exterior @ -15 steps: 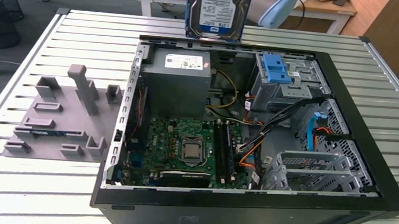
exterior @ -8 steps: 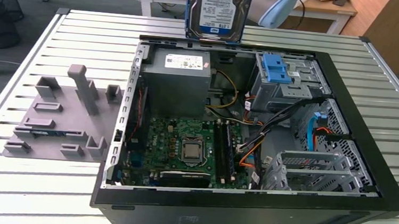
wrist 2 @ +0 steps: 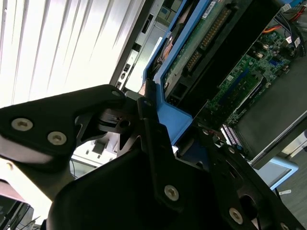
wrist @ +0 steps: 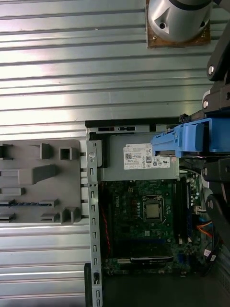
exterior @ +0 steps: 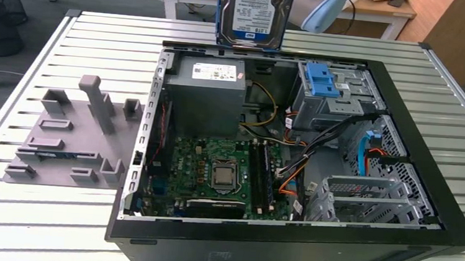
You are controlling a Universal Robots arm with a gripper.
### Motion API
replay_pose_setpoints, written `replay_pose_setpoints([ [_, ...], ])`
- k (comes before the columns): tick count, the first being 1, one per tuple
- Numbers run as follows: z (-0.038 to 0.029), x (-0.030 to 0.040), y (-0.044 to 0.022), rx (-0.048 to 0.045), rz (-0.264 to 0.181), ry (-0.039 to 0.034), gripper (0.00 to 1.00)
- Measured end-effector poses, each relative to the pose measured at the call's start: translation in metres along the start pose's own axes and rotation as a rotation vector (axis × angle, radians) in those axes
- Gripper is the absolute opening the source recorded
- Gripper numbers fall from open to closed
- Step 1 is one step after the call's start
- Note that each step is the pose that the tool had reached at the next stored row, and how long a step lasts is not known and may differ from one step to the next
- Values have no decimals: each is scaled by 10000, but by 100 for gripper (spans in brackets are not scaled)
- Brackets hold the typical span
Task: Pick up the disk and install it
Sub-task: 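Pick up the disk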
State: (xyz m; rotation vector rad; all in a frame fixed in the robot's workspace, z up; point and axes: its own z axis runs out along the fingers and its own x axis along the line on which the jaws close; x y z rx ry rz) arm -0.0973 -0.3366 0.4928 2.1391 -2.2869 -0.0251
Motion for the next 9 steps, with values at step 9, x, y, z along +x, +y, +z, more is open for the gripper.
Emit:
replay_pose_setpoints([
  [9,0,1,0,0,0,0,37],
])
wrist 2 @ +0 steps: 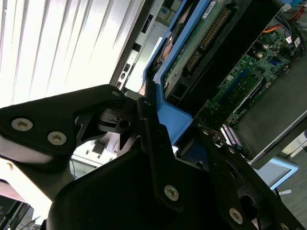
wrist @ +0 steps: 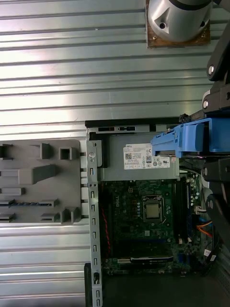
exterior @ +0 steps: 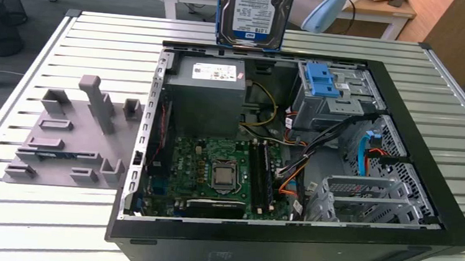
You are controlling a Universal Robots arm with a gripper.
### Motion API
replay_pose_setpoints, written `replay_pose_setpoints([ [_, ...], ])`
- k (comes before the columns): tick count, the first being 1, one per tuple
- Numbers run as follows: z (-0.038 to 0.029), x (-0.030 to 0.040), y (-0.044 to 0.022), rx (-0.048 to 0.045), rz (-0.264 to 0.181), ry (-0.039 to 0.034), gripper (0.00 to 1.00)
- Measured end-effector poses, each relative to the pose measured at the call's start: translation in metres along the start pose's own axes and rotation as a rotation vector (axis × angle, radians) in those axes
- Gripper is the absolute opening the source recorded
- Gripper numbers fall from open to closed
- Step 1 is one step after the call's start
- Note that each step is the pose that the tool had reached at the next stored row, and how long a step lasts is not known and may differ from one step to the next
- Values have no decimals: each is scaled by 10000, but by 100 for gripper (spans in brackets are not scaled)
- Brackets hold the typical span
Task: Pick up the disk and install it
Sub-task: 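Pick up the disk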
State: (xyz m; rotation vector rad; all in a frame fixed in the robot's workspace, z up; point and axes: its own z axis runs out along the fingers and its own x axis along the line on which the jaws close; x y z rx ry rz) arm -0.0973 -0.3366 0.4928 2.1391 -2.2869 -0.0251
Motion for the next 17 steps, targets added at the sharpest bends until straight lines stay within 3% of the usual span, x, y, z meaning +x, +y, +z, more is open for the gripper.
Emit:
replay_pose_setpoints([
  [17,0,2,0,0,0,0,37],
])
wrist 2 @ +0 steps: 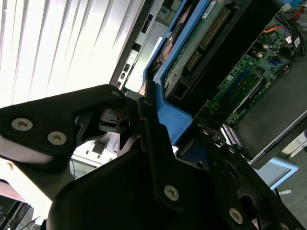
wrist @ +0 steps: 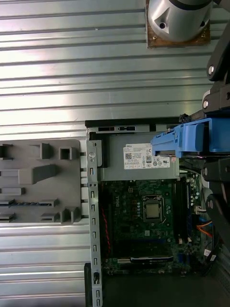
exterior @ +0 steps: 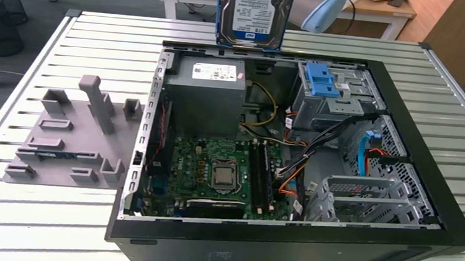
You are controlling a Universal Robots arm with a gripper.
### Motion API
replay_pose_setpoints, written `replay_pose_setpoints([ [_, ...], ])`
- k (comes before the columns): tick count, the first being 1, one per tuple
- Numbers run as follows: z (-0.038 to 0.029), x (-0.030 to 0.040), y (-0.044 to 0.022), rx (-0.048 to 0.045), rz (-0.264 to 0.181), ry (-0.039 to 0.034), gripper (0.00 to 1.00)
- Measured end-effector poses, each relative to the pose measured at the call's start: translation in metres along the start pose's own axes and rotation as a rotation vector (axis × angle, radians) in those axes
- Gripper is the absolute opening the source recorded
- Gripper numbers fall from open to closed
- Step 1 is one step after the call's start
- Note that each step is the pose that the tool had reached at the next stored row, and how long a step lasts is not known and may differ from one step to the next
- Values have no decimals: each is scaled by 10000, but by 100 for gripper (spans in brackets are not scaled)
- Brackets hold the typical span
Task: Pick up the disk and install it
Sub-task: 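Pick up the disk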
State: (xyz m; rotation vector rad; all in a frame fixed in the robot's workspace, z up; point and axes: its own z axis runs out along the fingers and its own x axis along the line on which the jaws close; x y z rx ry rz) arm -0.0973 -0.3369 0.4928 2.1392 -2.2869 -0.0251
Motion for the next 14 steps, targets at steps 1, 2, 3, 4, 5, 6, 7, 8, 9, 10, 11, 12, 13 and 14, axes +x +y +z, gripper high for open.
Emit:
replay_pose_setpoints([
  [1,0,0,0,0,0,0,37],
  [2,0,0,0,0,0,0,37],
  [3,0,0,0,0,0,0,37],
  [4,0,0,0,0,0,0,37],
  [5,0,1,0,0,0,0,37],
  [6,0,4,0,0,-1,0,37],
  [7,-1,8,-1,0,-2,1,37],
  [8,0,13,-1,0,0,1,37],
  [9,0,19,-1,0,0,0,37],
  [10,0,25,-2,0,0,0,37],
  [11,0,31,-2,1,0,-1,37],
  [12,0,38,-3,0,0,0,37],
  [13,0,47,-3,0,0,0,37],
  [14,0,56,-4,0,0,0,37],
])
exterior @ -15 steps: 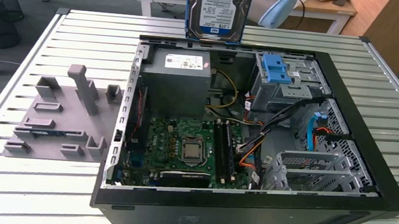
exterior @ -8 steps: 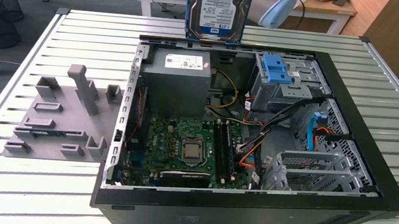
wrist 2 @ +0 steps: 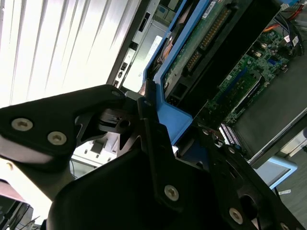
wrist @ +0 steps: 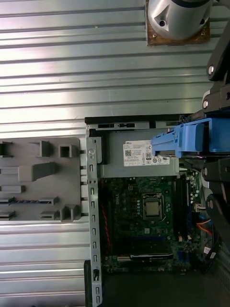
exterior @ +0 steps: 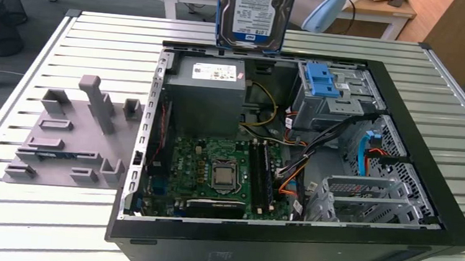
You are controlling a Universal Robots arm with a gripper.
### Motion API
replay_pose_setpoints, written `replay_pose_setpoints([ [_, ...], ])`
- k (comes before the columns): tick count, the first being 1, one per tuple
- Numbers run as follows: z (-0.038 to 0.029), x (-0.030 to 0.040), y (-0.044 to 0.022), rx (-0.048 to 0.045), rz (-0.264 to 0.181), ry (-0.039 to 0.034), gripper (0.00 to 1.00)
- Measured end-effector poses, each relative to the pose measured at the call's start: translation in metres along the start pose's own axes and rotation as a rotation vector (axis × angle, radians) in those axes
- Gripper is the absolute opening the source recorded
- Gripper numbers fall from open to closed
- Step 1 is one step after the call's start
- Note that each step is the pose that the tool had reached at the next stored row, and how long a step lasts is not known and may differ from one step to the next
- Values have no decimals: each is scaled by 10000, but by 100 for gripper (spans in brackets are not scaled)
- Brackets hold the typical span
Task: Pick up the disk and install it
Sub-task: 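Pick up the disk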
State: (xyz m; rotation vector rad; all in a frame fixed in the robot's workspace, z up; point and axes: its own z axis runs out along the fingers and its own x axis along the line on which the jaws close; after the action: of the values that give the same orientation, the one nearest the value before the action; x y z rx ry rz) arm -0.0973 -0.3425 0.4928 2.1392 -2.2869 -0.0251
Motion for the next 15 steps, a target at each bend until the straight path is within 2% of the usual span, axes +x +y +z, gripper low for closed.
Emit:
replay_pose_setpoints([
  [15,0,47,-3,0,1,0,37],
])
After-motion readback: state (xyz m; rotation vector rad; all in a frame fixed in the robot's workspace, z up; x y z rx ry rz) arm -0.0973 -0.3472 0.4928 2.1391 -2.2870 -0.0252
